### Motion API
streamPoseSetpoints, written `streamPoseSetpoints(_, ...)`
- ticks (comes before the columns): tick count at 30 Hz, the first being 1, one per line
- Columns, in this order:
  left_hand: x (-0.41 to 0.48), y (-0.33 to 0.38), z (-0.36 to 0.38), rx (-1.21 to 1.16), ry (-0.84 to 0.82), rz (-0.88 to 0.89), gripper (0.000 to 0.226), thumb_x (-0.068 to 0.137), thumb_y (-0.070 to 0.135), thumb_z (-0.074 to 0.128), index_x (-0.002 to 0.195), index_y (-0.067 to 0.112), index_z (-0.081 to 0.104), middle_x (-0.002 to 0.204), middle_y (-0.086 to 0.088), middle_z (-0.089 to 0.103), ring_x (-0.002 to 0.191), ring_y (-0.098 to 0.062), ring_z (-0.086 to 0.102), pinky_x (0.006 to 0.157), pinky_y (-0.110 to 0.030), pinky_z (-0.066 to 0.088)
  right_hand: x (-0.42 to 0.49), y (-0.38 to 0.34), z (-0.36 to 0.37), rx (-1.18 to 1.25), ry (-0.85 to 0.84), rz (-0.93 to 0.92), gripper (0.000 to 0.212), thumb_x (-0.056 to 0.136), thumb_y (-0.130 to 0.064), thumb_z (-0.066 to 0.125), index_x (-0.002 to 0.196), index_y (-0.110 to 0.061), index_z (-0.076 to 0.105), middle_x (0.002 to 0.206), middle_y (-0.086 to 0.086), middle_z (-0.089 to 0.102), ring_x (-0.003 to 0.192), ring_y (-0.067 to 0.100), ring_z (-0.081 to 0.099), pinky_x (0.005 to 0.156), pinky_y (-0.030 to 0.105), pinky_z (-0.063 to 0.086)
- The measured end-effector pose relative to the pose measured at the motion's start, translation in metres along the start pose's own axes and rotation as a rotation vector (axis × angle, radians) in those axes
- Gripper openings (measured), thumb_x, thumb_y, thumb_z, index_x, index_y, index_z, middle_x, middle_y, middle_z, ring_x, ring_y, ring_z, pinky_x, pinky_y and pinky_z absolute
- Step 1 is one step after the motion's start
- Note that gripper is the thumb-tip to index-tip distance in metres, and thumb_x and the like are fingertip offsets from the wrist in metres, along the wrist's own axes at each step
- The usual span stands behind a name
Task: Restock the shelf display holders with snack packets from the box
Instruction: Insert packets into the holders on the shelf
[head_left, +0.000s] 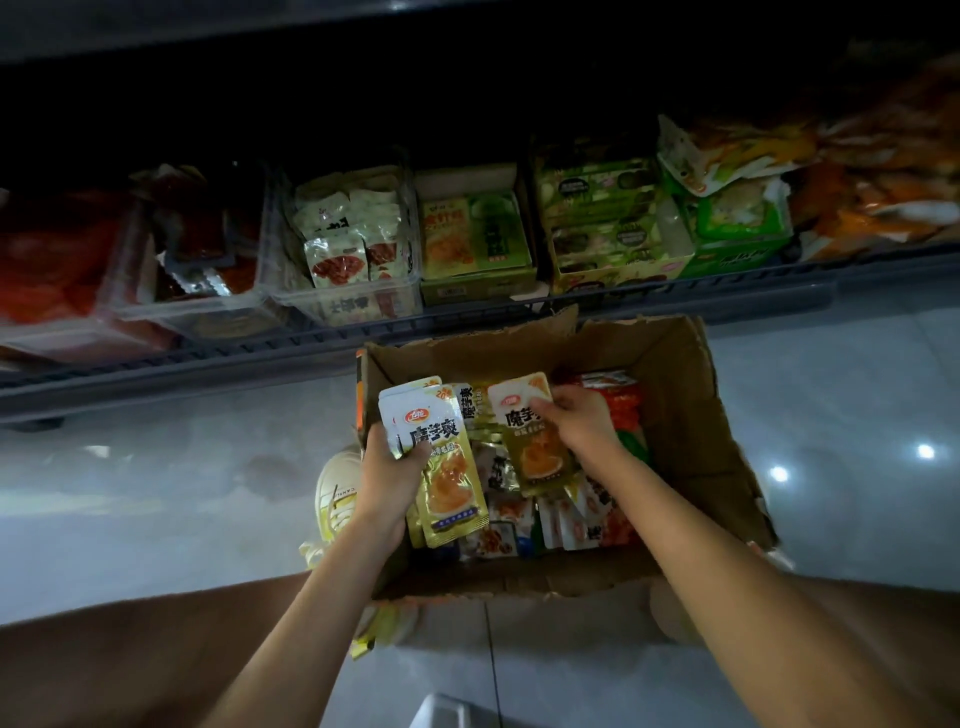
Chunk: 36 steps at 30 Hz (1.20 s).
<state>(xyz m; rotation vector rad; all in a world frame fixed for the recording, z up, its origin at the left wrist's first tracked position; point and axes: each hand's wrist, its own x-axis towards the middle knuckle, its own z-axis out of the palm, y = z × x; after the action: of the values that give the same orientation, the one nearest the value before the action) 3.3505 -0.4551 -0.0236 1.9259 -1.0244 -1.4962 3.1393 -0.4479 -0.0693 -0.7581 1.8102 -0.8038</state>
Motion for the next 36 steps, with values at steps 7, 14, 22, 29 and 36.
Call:
streamPoseSetpoints(7, -0.052, 0.07, -0.025, -0.103, -0.071, 0.179, 0.032, 0.093, 0.003, 0.054, 0.121, 0.016, 0.047, 0.112, -0.004, 0.062, 0.106, -0.024, 0.059, 0.09, -0.04, 0.049, -0.069, -0.1, -0.049, 0.448, 0.044, -0.064, 0.01, 0.086, -0.016, 0.069, 0.091, -0.008, 0.069, 0.089, 0.012, 0.072, 0.078, 0.023, 0.067, 0.07, 0.035, 0.055)
streamPoseSetpoints(14, -0.097, 0.168, -0.068, -0.24, -0.088, 0.419, 0.032, 0.095, 0.003, 0.052, 0.121, 0.02, 0.048, 0.112, -0.002, 0.064, 0.099, -0.018, 0.062, 0.083, -0.038, 0.053, -0.136, -0.221, -0.095, 0.477, -0.062, -0.343, 0.013, 0.093, -0.007, 0.056, 0.099, -0.003, 0.067, 0.091, 0.009, 0.074, 0.079, 0.02, 0.07, 0.068, 0.032, 0.058)
streamPoseSetpoints(22, -0.117, 0.265, -0.11, -0.354, -0.056, 0.597, 0.031, 0.094, 0.005, 0.055, 0.122, 0.018, 0.051, 0.114, -0.004, 0.066, 0.101, -0.022, 0.066, 0.081, -0.042, 0.055, -0.166, -0.339, -0.104, 0.478, 0.001, -0.545, 0.004, 0.089, -0.002, 0.06, 0.088, -0.004, 0.064, 0.077, 0.004, 0.073, 0.07, 0.013, 0.07, 0.055, 0.023, 0.056)
streamPoseSetpoints(29, -0.111, 0.308, -0.126, -0.438, -0.053, 0.666, 0.033, 0.095, 0.007, 0.054, 0.127, 0.015, 0.047, 0.115, -0.003, 0.064, 0.094, -0.016, 0.067, 0.061, -0.025, 0.054, -0.155, -0.382, -0.114, 0.416, 0.198, -0.647, 0.007, 0.09, -0.005, 0.061, 0.084, -0.009, 0.064, 0.08, 0.004, 0.073, 0.074, 0.016, 0.071, 0.064, 0.033, 0.058)
streamPoseSetpoints(36, -0.101, 0.359, -0.091, -0.431, -0.099, 0.76, 0.036, 0.095, 0.006, 0.053, 0.129, 0.017, 0.048, 0.117, -0.002, 0.065, 0.1, -0.017, 0.066, 0.067, -0.028, 0.056, -0.115, -0.42, -0.167, 0.371, 0.439, -0.806, 0.014, 0.091, -0.01, 0.061, 0.079, -0.016, 0.062, 0.079, 0.003, 0.068, 0.078, 0.021, 0.066, 0.073, 0.045, 0.055)
